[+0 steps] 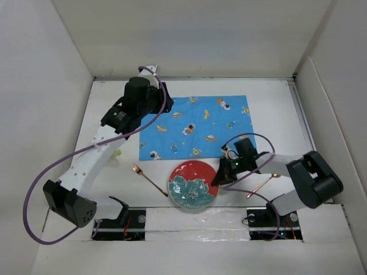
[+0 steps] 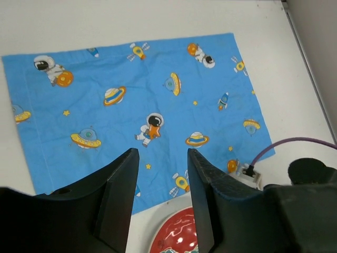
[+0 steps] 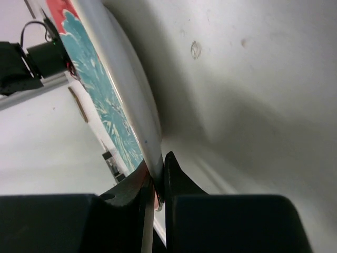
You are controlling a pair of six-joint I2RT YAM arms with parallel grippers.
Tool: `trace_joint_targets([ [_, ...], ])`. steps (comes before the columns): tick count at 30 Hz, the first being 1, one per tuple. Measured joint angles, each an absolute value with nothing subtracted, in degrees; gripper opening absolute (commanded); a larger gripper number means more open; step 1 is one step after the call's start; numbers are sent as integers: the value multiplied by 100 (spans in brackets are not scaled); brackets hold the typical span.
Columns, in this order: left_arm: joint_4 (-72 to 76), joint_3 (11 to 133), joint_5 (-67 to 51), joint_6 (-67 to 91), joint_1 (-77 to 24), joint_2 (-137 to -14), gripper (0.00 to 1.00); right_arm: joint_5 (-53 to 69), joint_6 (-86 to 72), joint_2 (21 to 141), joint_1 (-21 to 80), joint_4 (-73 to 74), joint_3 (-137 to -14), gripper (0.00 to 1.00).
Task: Set the dinner table for one person
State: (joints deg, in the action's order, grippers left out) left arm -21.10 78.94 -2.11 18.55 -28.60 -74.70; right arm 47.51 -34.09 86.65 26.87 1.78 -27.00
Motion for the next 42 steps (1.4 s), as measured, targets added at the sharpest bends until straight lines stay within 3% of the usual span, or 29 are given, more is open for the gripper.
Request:
trace_joint_targets([
  [7,-2123,8221,294,1809,-2862,-7360,44,4091,-3076,7446,2233,2126,-3813,0],
  [12,-2126,8326,392,1785,-2858,-7343,45,4062,-3439,7581,1761,2171,-4910,0],
  [25,-2255,8326,395,1634,-2858,-7343,45,3785,-4543,10510,1431,1210,-6938,0],
  [39,-2276,8197,349,1553,-2858,-7343,45,3826,-5382,11498,1468,429,-7122,0],
  [42,-2279,8197,349,1551,-2858,-7343,45,3833,-5380,11531,1498,416,-7120,19],
])
